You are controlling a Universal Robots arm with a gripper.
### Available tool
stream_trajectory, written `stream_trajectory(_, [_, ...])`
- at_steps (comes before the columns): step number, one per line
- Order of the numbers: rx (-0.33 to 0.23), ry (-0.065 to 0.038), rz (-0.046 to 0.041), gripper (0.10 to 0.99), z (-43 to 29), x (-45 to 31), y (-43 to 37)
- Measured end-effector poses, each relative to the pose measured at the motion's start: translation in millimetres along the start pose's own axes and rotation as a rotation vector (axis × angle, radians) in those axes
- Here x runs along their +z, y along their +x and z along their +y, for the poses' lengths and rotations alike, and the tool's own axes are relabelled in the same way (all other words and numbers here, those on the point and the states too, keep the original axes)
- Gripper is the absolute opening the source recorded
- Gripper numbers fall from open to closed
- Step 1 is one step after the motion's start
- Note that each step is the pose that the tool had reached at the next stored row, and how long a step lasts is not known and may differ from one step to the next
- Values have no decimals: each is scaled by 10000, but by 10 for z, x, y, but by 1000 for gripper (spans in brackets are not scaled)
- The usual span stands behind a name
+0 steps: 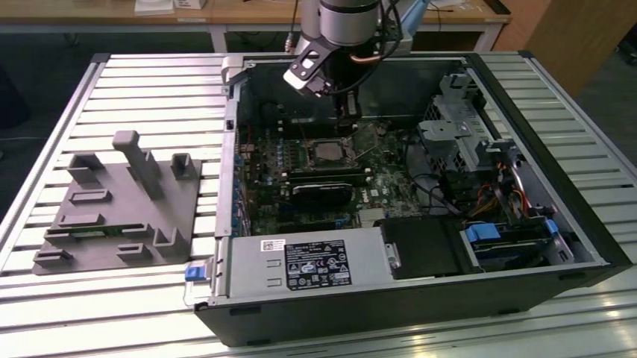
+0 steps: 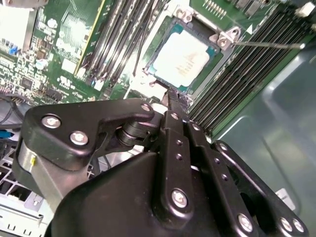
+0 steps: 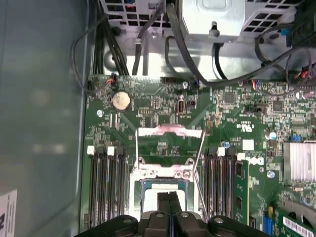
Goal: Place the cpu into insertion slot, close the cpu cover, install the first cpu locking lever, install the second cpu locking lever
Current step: 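Close the cpu cover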
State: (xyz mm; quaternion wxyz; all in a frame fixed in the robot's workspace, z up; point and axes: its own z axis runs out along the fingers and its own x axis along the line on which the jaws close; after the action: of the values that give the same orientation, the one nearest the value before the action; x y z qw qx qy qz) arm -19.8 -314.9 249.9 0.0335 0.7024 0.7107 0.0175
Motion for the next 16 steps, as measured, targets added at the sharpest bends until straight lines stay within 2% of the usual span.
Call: stream_trajectory(16, [0, 7, 0, 106, 25, -24, 0])
